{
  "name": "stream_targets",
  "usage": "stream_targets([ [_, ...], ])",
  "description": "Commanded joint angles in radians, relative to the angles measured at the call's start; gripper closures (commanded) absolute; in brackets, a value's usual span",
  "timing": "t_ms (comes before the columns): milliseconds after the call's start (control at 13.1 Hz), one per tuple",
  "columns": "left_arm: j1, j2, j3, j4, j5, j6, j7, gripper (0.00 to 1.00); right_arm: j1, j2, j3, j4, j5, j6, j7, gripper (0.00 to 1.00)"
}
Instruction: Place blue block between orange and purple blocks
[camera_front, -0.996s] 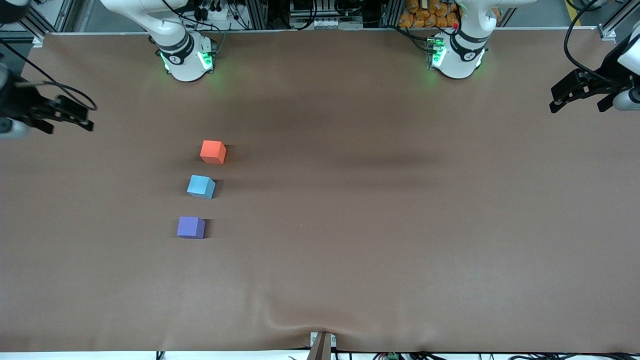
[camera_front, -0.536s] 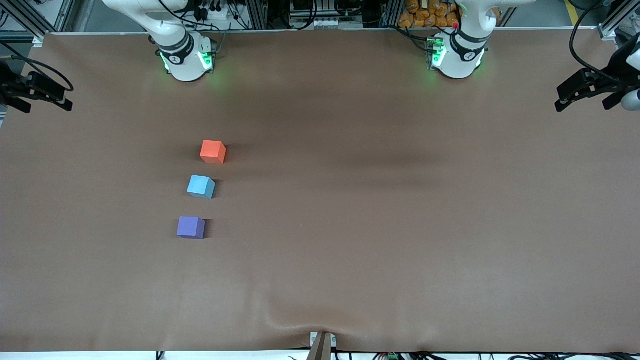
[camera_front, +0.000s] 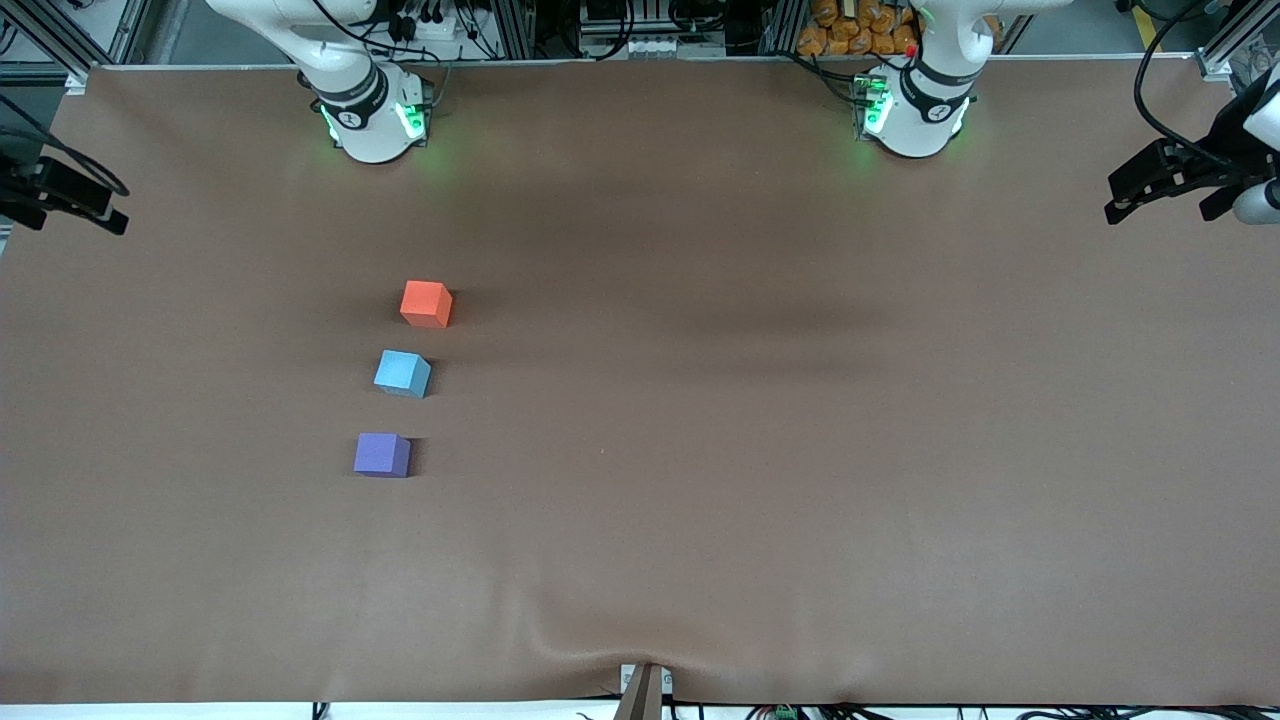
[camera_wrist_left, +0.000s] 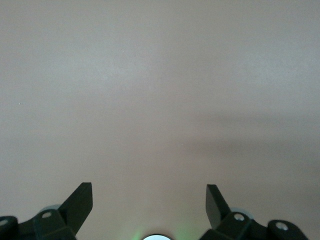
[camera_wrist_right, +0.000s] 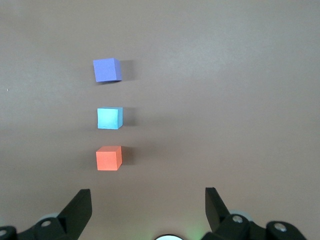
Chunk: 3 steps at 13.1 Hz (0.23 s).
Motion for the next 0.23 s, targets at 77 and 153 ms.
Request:
stream_targets([
  [77,0.003,0.021,-0.006,0.035,0.001,-0.024,0.0,0.0,-0.051,0.019,0.061,0.037,-0.017,-0.016,0.015,0.0],
  [153,0.003,0.021,-0.006,0.035,0.001,-0.024,-0.004,0.0,-0.05,0.019,0.061,0.037,-0.019,-0.016,0.015,0.0],
])
